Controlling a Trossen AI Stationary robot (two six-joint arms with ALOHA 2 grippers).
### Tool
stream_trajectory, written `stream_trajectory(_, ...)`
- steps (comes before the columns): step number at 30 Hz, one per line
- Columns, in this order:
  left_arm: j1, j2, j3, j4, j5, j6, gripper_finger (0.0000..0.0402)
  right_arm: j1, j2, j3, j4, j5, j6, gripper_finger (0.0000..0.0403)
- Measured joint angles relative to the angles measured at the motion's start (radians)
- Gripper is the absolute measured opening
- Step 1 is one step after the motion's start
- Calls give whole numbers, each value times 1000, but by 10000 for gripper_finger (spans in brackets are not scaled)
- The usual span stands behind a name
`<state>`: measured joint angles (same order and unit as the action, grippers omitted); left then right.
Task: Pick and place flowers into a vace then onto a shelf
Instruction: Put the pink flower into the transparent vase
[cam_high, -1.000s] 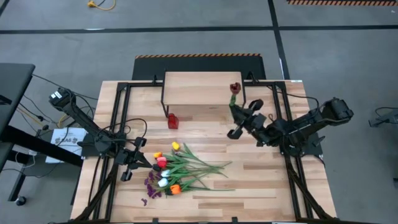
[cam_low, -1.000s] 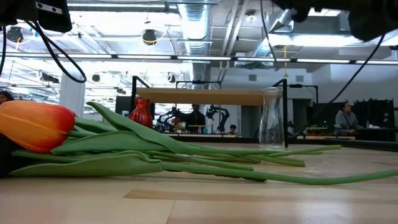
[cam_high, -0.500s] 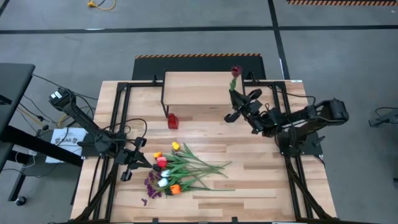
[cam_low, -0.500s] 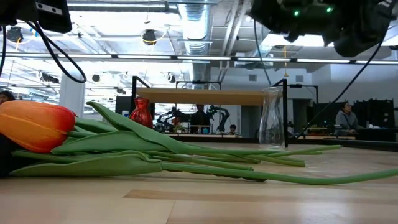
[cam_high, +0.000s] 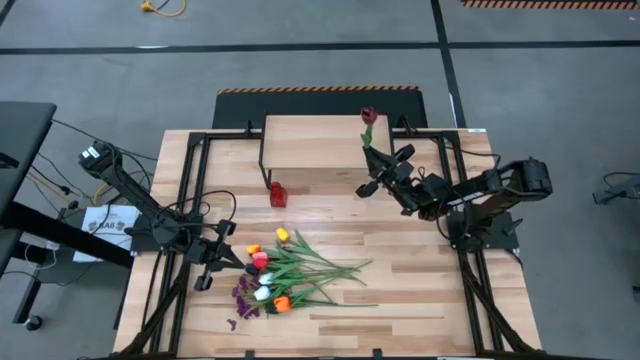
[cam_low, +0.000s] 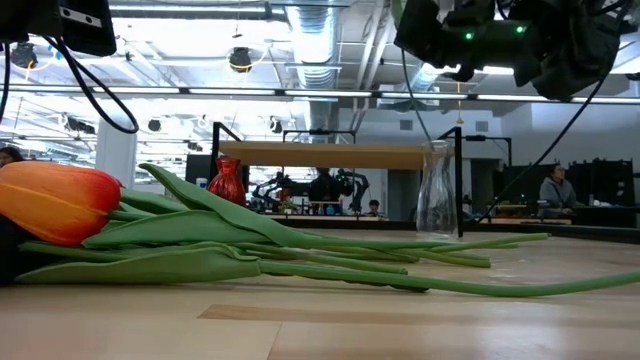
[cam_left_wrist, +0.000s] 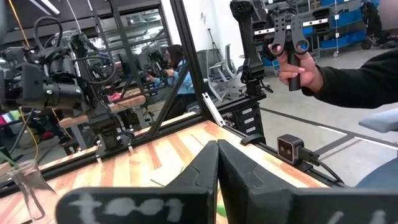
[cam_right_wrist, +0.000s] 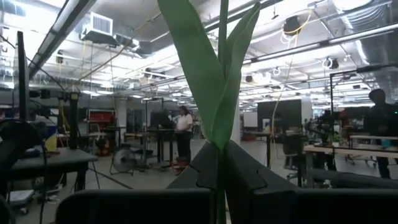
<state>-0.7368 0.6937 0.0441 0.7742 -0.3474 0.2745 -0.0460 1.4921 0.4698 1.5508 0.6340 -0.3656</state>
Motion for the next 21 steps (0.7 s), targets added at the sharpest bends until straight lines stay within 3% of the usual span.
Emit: stream_trajectory(21,0,0,0,0,-5,-3,0,47,-1,0,-54,165,-35,19)
